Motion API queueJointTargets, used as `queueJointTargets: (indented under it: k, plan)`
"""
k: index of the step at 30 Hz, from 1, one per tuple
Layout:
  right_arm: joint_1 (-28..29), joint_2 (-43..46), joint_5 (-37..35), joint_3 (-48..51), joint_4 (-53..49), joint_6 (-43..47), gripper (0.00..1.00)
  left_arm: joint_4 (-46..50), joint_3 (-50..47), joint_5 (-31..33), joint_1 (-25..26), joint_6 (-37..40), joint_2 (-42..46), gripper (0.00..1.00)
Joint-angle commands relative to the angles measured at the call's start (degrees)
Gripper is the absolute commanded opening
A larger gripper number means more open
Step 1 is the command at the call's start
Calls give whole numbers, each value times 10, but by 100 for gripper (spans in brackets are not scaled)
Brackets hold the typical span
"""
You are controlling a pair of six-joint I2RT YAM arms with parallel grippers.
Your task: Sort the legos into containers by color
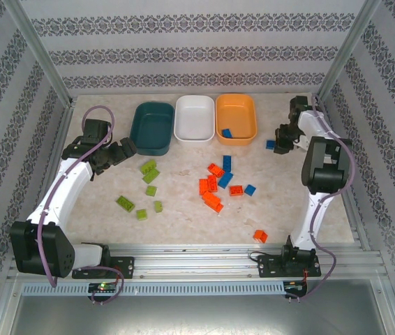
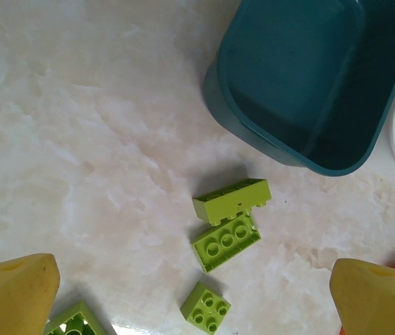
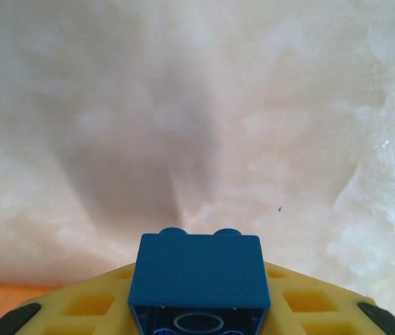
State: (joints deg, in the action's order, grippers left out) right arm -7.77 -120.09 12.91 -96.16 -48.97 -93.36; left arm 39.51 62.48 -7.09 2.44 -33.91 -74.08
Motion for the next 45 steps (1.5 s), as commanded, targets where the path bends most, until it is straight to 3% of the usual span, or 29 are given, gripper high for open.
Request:
queueJointTargets:
  k: [1, 9, 15, 19, 22, 27, 37, 41, 45]
  plan:
    - [5, 29, 4, -29, -5, 45, 38, -20, -6, -7, -8, -10, 1, 100]
    - [58, -25, 63, -180, 24, 125, 38, -27, -9, -21, -8, -21, 1, 100]
    - [104, -139, 107, -363, -58, 180, 37, -24, -21, -14, -7, -26, 23, 100]
    - [119, -176, 113, -393, -61, 190, 37, -14, -23, -13, -8, -27, 34, 100]
    - [124, -198, 118, -404, -65, 204, 41, -2, -19, -13, -8, -23, 40, 100]
    - [129, -210, 129, -411, -64, 243, 56, 27, -8, -21, -8, -18, 45, 100]
    - [148, -125, 140, -385, -4, 424, 64, 123, 8, -65, -7, 28, 31, 100]
    - [175, -62, 87, -370, -125, 546, 64, 123, 0, -97, -6, 39, 20, 100]
    - [197, 37, 6, -231, -233, 595, 70, 81, -32, -140, -4, 32, 29, 100]
